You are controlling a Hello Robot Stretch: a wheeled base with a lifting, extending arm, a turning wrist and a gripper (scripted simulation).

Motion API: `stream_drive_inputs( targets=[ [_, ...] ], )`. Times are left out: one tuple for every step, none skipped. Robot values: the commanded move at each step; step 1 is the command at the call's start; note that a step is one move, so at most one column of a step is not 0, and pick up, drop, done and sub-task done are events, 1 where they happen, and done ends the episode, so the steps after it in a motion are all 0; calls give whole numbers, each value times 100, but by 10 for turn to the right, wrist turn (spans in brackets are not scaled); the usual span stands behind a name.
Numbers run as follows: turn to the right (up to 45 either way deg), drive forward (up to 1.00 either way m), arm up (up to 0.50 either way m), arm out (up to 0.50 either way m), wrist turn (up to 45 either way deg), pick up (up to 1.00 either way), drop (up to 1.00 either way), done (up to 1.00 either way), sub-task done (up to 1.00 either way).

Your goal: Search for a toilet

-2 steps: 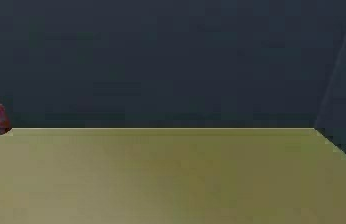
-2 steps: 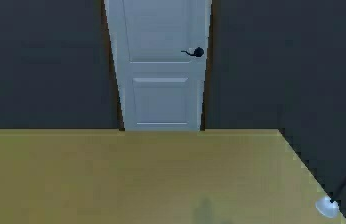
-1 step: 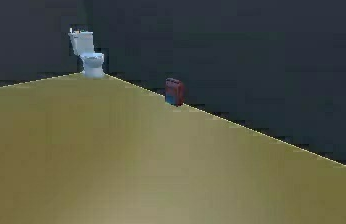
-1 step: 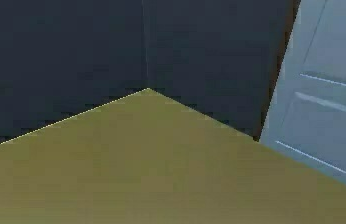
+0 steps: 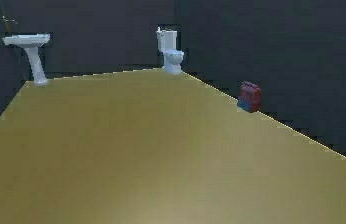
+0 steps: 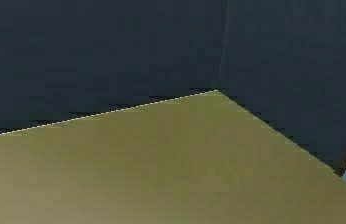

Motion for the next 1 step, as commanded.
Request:
stream_drive_inputs(
  targets=[
    [0, 100, 0, 0, 0, 0, 0, 0, 0]
  ],
)
